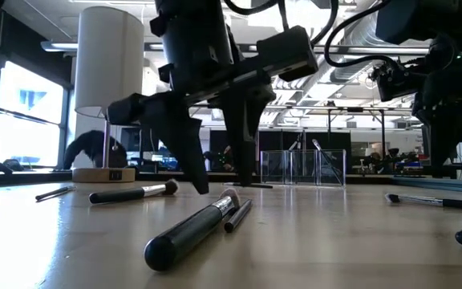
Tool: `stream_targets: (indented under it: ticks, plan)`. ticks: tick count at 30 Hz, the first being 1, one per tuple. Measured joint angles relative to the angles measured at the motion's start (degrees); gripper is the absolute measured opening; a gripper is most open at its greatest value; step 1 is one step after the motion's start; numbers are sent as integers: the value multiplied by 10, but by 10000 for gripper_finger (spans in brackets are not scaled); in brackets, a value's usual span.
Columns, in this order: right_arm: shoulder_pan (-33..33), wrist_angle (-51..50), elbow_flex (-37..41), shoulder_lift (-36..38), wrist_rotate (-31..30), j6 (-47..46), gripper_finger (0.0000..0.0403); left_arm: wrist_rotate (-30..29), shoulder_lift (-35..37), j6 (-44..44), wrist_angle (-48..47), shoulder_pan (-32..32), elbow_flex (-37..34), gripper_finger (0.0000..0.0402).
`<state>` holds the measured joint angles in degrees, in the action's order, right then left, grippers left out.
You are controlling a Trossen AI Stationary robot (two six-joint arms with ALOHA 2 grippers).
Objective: Pick & Place Makeup Brushes
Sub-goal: Put the black makeup brush into the transparent organizer
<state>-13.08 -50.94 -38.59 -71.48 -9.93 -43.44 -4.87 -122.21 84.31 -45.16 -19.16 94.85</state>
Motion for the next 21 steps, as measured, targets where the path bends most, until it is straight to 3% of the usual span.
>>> stream_targets:
  ticks: [21]
  plan:
    - [0, 18, 0, 0, -1, 2, 2, 32, -34, 24, 24, 0, 2, 181]
